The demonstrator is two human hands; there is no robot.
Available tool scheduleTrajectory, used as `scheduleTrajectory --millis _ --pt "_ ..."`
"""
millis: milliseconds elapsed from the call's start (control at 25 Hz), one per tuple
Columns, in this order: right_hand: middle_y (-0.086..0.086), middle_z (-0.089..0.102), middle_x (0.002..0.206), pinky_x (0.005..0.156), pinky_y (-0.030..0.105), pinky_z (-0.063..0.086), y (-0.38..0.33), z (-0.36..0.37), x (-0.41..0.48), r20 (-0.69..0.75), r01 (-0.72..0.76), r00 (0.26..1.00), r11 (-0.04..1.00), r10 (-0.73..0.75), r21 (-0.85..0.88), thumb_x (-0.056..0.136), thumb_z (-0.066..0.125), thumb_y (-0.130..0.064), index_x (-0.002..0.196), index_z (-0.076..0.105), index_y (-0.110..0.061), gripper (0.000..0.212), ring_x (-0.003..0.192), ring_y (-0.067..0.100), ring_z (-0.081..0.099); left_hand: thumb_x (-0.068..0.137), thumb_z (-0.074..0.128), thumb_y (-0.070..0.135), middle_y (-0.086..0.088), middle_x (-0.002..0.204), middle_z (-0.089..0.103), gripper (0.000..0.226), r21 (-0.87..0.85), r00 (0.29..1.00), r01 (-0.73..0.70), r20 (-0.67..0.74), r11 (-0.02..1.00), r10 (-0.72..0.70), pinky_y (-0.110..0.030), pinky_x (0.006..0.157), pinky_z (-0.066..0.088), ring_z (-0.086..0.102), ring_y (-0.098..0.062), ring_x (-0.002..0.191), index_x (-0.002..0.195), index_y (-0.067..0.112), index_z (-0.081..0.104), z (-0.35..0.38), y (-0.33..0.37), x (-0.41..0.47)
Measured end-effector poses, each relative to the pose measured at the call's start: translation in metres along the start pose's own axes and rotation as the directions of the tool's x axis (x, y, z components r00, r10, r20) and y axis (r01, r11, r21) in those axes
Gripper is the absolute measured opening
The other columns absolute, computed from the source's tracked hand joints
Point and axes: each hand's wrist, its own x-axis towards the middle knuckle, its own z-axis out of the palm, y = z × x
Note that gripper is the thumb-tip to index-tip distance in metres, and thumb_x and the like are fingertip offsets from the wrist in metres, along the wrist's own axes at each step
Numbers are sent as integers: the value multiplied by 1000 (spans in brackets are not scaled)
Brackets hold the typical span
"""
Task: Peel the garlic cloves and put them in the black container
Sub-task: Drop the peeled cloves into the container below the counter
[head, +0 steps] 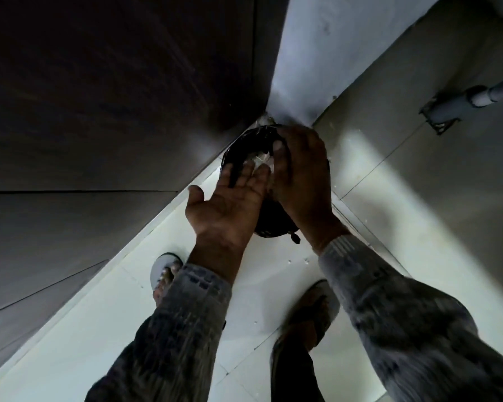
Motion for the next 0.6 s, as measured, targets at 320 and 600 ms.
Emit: scheduleTrajectory --millis 320,600 --pt "10 67 111 88 38 54 -31 -3 -63 90 68 992 985 -83 157 105 51 -38 119 66 -4 39 98 21 63 96 32 67 -31 156 39 82 78 981 -32 194 996 16 -62 123 16 26 -50 150 155 12 43 -3 -11 10" --pt "-7 70 104 95 24 49 -12 -27 -41 50 57 996 953 -76 297 99 65 -21 102 73 -12 12 102 2 62 93 34 75 -17 160 42 83 426 986 -40 163 904 -33 -57 125 16 32 -39 151 158 24 40 -6 1 7"
